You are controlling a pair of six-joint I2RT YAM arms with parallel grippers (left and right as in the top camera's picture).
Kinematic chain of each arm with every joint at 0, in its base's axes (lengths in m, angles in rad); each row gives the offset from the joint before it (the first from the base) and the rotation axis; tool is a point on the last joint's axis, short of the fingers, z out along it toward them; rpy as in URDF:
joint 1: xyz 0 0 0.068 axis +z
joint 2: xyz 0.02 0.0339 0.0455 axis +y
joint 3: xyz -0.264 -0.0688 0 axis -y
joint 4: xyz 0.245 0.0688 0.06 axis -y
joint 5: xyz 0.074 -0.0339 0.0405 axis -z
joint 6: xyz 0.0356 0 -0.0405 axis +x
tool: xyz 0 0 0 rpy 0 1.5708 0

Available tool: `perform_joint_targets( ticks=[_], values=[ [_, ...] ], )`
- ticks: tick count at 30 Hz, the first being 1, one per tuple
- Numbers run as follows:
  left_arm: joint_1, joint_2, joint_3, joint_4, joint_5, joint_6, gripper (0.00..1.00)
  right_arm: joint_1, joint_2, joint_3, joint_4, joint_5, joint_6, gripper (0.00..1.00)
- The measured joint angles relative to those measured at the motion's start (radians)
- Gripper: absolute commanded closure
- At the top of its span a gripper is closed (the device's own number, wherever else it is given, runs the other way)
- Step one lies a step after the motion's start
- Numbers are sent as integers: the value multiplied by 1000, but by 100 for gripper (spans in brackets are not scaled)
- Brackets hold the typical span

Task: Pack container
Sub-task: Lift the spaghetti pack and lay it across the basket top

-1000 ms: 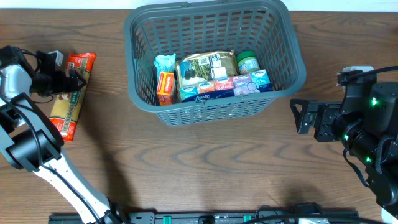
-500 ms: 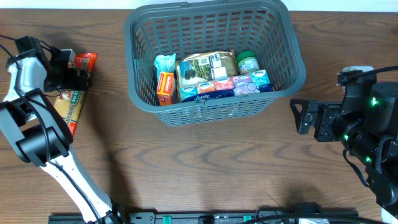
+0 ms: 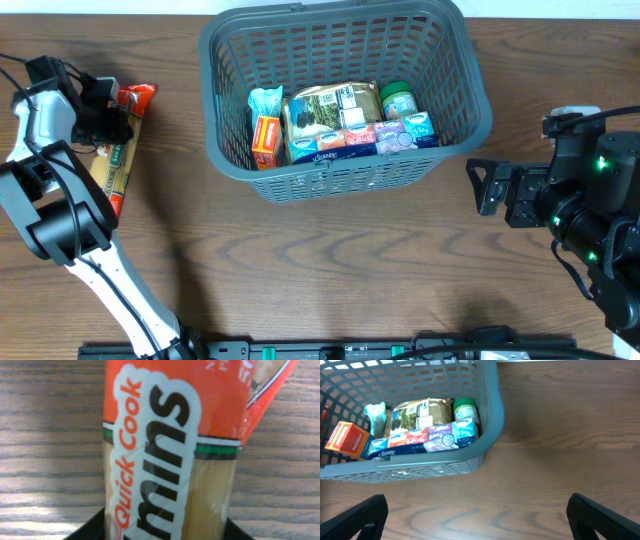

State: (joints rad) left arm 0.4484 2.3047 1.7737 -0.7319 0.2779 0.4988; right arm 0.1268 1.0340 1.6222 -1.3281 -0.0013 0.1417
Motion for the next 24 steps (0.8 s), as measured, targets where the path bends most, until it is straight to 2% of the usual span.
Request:
perform_joint_targets(
  ticks=[2, 4, 15, 19, 24],
  values=[
    [0, 0, 3, -1, 1, -6, 78, 0, 0, 0, 0, 0, 0, 1],
    [0, 0, 3, -1, 2, -11, 94, 0, 0, 0, 0, 0, 0, 1],
    [10, -32, 29, -26, 39, -157, 94, 0, 0, 0, 0, 0, 0, 1],
    [40, -85, 27, -30, 142, -219, 94, 0, 0, 0, 0, 0, 0, 1],
    [129, -269, 27, -24, 340, -332, 94, 0, 0, 0, 0, 0, 0, 1]
  ],
)
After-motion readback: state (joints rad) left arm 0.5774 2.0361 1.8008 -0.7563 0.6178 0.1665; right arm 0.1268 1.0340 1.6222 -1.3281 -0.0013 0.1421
